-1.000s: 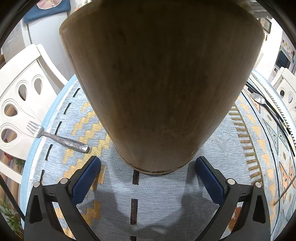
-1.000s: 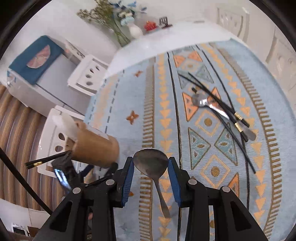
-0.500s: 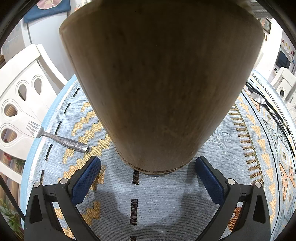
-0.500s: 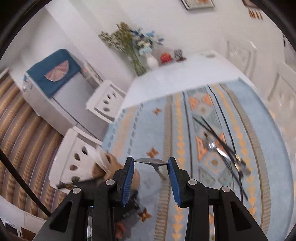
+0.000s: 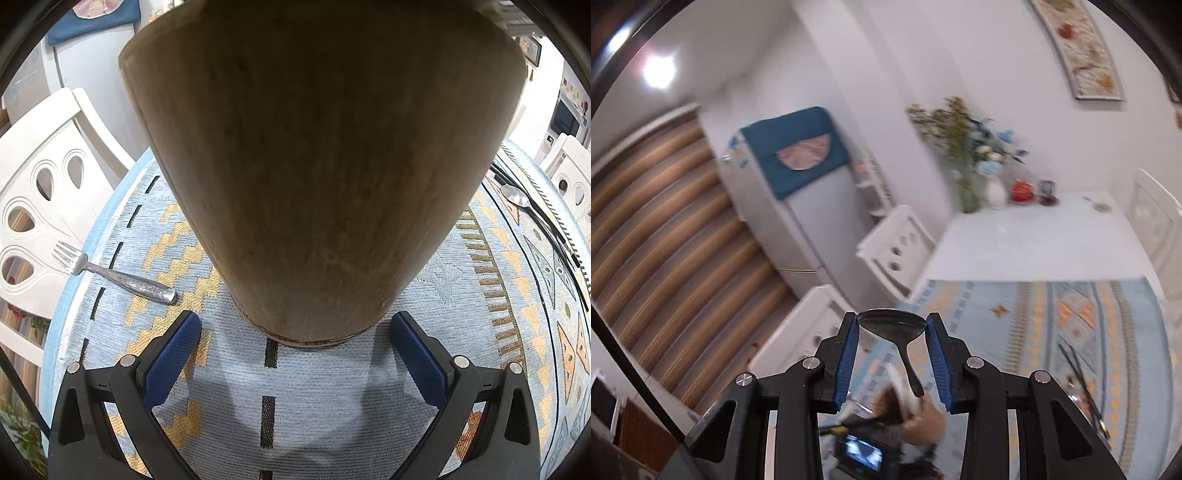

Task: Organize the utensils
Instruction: 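Lift the spoon upright with the right tool above the wooden cup, then lower the spoon into the wooden cup and open the right tool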

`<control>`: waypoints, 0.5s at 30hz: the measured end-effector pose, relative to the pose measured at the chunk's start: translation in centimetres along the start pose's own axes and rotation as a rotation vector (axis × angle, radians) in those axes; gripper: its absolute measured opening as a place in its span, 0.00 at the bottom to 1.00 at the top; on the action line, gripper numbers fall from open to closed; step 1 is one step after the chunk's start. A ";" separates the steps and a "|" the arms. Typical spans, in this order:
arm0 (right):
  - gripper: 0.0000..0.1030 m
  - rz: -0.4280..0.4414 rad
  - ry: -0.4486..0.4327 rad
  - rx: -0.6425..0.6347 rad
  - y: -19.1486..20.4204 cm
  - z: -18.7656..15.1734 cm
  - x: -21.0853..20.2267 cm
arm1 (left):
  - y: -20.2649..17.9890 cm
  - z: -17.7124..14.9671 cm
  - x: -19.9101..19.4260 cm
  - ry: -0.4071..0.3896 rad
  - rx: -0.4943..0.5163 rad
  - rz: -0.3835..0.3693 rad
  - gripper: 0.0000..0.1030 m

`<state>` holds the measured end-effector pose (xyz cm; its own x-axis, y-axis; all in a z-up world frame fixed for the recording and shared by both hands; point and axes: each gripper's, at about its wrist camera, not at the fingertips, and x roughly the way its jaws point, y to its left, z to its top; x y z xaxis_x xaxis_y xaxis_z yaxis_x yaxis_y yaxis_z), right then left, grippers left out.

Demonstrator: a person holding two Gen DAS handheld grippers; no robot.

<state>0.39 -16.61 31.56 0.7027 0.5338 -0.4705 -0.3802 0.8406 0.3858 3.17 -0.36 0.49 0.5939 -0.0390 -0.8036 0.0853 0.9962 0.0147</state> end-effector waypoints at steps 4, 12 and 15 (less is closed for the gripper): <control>0.35 0.057 0.022 -0.028 1.6 0.2 1.9 | 0.0 0.0 0.0 0.000 0.000 0.000 1.00; 0.35 0.101 0.129 -0.056 3.2 -1.3 7.3 | 0.0 0.0 0.0 0.000 0.000 0.000 1.00; 0.35 0.086 0.156 -0.080 3.5 -2.2 8.7 | 0.0 0.0 0.0 0.000 0.000 0.000 1.00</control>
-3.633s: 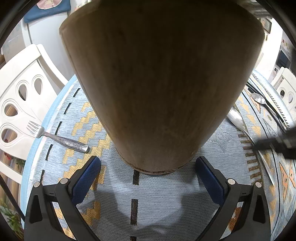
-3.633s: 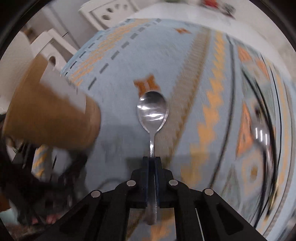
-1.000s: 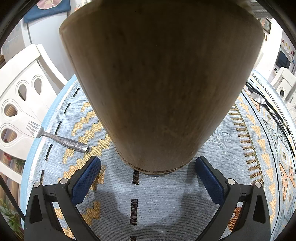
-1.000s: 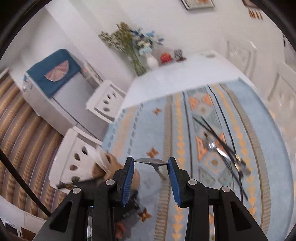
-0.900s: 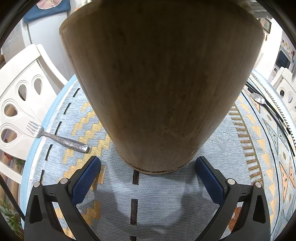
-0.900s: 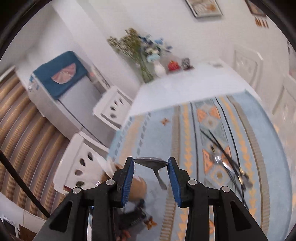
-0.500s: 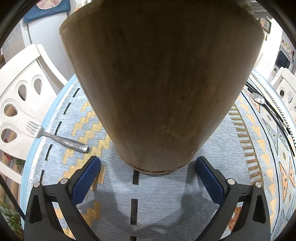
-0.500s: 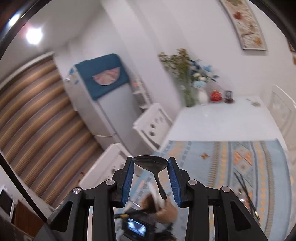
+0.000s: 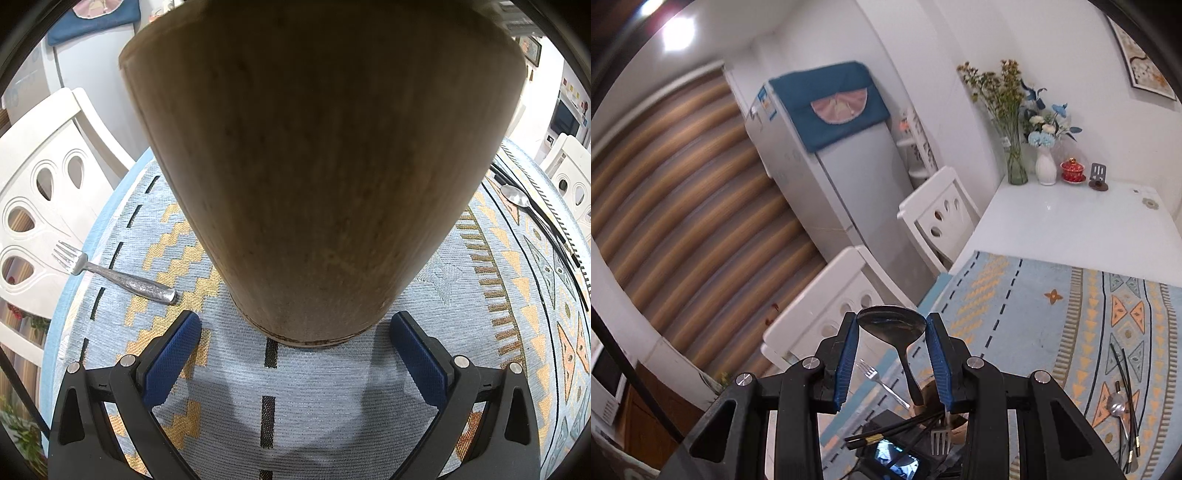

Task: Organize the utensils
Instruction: 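Lower the spoon into the wooden cup and open the right tool, then move the right tool back to the last steel spoon in the pile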

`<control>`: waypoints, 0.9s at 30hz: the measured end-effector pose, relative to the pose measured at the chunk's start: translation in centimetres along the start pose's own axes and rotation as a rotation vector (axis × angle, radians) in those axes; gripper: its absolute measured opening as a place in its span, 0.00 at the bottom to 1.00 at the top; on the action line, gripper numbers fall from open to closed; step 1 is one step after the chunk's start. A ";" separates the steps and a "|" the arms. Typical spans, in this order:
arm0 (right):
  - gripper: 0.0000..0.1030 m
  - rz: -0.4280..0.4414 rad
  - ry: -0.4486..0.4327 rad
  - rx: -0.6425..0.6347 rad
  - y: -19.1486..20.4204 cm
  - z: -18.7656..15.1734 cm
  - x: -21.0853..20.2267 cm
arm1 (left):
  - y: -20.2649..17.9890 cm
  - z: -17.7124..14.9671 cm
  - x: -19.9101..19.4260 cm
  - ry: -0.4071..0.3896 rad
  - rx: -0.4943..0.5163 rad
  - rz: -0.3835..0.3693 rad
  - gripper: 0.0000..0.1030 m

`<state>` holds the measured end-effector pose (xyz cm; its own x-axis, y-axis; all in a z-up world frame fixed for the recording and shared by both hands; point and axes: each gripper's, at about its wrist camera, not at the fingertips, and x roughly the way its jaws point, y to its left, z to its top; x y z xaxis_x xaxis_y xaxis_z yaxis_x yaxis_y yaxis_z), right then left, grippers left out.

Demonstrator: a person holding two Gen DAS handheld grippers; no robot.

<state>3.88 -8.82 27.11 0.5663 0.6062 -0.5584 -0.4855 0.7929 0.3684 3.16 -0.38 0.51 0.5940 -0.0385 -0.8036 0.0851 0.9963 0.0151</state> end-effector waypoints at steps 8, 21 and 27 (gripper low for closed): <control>0.35 -0.029 0.061 -0.013 -0.5 -1.5 3.2 | 0.0 0.0 0.0 0.000 0.000 0.000 1.00; 0.46 -0.017 0.127 0.072 -2.2 -2.6 2.3 | 0.0 0.0 0.0 0.001 0.000 0.000 1.00; 0.48 -0.079 0.087 0.090 -3.0 -2.8 -0.3 | 0.0 0.0 0.0 0.001 0.000 0.000 1.00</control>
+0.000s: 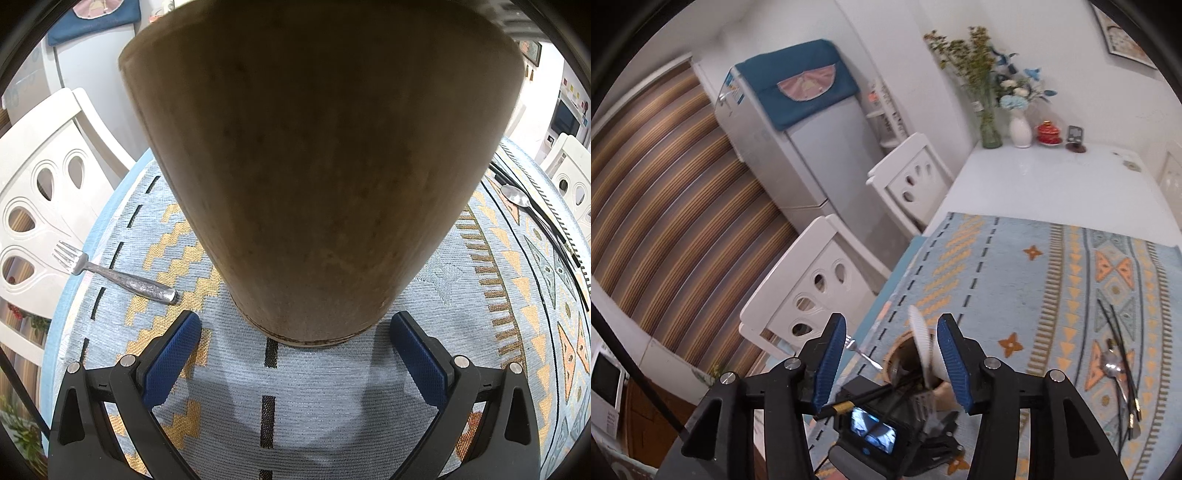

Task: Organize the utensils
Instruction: 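Move the right tool back to the last steel spoon in the pile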

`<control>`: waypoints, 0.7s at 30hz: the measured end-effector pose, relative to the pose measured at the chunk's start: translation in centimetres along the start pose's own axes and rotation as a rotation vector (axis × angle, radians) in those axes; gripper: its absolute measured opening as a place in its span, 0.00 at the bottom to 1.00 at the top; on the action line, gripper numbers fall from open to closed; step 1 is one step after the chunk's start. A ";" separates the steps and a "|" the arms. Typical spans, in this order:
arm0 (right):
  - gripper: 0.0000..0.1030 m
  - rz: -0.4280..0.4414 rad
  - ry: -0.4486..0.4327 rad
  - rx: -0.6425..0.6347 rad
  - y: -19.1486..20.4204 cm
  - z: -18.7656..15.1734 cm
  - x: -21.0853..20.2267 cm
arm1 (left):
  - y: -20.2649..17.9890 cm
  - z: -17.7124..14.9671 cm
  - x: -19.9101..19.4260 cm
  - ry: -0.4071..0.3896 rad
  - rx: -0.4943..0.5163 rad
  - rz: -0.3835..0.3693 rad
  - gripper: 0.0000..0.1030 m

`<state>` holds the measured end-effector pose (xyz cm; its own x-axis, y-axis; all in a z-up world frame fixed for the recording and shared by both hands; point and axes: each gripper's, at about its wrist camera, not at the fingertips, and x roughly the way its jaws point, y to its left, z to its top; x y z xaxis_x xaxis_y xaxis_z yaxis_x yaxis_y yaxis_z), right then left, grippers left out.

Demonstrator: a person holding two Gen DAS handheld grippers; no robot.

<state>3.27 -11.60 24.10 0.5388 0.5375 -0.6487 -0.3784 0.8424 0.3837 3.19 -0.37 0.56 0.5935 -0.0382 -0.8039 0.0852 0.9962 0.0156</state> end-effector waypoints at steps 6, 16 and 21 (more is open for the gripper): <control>0.49 -0.118 -0.028 0.021 -2.1 -0.7 -2.2 | 0.0 0.0 0.0 0.000 0.000 0.000 1.00; 0.49 -0.346 -0.060 0.136 -8.2 -2.6 -5.0 | 0.0 0.0 0.0 0.000 0.000 0.000 1.00; 0.49 -0.459 -0.077 0.182 -12.2 -3.3 -5.7 | 0.0 0.0 0.0 0.001 -0.001 0.002 1.00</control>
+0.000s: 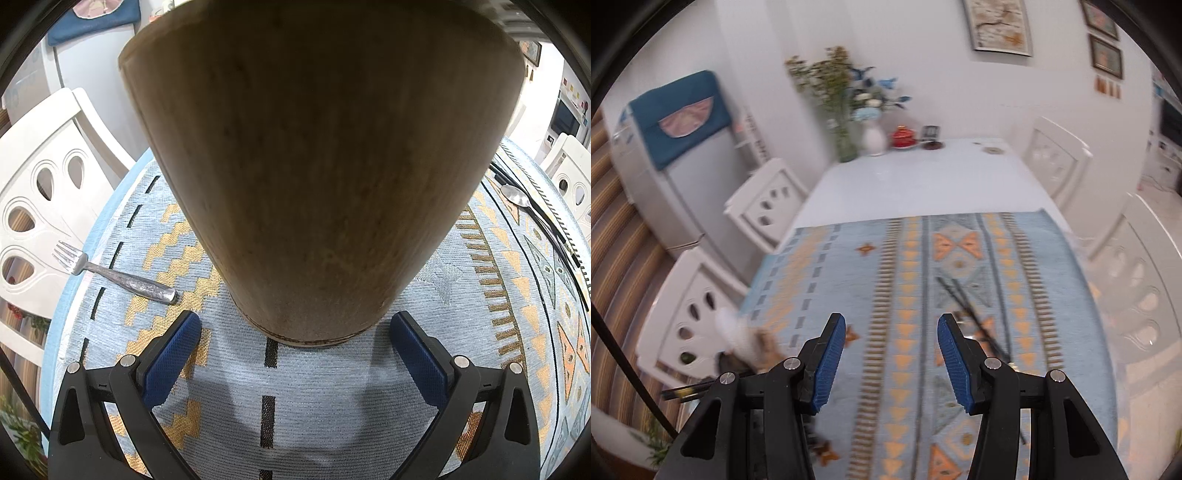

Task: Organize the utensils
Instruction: 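Move the right tool back to the last steel spoon in the pile, then grasp the steel spoon with the right tool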

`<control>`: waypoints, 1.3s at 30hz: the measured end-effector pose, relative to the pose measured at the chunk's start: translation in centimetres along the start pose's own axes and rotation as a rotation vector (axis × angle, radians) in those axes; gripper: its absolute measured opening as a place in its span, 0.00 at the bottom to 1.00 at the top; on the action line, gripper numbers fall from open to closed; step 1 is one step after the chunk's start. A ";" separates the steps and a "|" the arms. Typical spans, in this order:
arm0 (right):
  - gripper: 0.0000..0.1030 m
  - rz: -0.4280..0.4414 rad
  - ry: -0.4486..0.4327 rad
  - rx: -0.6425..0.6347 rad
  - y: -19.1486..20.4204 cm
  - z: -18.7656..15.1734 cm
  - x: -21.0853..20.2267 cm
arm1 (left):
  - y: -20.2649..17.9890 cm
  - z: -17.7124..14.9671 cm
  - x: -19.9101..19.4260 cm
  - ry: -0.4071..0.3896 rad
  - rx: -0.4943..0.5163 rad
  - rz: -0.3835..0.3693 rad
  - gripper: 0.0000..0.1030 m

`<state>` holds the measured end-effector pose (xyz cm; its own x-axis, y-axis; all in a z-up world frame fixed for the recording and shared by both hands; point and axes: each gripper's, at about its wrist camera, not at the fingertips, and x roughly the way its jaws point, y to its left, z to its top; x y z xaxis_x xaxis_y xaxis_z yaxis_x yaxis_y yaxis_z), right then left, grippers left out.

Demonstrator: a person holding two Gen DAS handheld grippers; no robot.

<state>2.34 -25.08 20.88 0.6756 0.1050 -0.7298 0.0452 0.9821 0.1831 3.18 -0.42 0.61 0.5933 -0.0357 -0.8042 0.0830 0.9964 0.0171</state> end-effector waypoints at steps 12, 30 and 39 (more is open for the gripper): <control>0.30 -0.040 0.291 0.064 -7.5 -3.1 13.0 | 0.0 0.1 -0.1 0.001 0.001 0.002 1.00; 0.30 -0.025 0.468 -0.019 -10.7 -3.0 20.3 | 0.2 0.0 0.0 0.001 0.002 0.002 1.00; 0.16 -0.053 0.410 -0.088 -8.6 -3.7 18.3 | 0.2 0.0 0.0 0.001 0.002 0.002 1.00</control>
<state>11.55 -31.00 3.49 0.3249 0.0902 -0.9414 -0.0034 0.9955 0.0943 3.24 -0.27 0.62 0.5927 -0.0339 -0.8047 0.0836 0.9963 0.0196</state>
